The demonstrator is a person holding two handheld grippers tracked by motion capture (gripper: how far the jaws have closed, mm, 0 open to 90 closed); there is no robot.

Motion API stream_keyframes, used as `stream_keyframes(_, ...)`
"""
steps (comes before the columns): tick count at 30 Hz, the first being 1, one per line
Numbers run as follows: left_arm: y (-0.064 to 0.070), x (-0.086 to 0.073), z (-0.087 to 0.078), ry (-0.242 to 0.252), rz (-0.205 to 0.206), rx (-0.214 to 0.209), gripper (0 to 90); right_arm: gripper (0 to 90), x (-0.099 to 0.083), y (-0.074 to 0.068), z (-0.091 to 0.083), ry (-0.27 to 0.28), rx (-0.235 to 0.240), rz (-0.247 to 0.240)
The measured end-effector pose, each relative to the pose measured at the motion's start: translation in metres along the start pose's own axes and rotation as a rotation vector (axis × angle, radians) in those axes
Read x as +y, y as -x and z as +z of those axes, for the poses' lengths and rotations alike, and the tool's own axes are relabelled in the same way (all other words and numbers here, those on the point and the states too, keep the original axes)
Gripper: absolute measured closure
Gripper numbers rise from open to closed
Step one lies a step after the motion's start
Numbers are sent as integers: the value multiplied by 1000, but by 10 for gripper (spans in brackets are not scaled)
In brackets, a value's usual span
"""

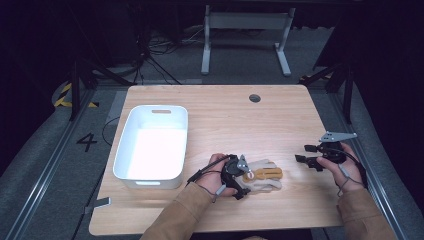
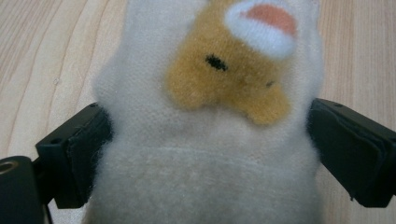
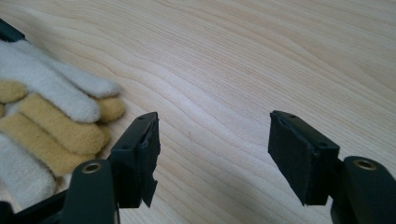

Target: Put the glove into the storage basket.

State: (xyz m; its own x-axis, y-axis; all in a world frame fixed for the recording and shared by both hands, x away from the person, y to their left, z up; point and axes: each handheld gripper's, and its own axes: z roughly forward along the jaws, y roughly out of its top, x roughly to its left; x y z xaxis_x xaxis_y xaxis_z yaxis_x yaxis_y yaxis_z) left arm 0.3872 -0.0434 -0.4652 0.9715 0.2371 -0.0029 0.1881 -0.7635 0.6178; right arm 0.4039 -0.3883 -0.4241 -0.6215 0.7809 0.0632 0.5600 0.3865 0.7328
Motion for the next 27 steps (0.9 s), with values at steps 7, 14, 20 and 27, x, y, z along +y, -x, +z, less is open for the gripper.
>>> stream_keyframes(7, 0, -5, 1, 59, -18, 7, 94, 347, 0, 0, 0, -5, -2, 3)
stream_keyframes(14, 0, -7, -3, 103, -34, 24, 296, 346, -1, -1, 2, -12, 0, 0)
stream_keyframes(20, 4, -4, -6, 87, -71, 45, 540, 346, -1, -2, 3, -15, 1, -2)
stream_keyframes(27, 10, 1, -7, 49, -80, 62, 669, 347, -1, -3, 4, -21, 0, -6)
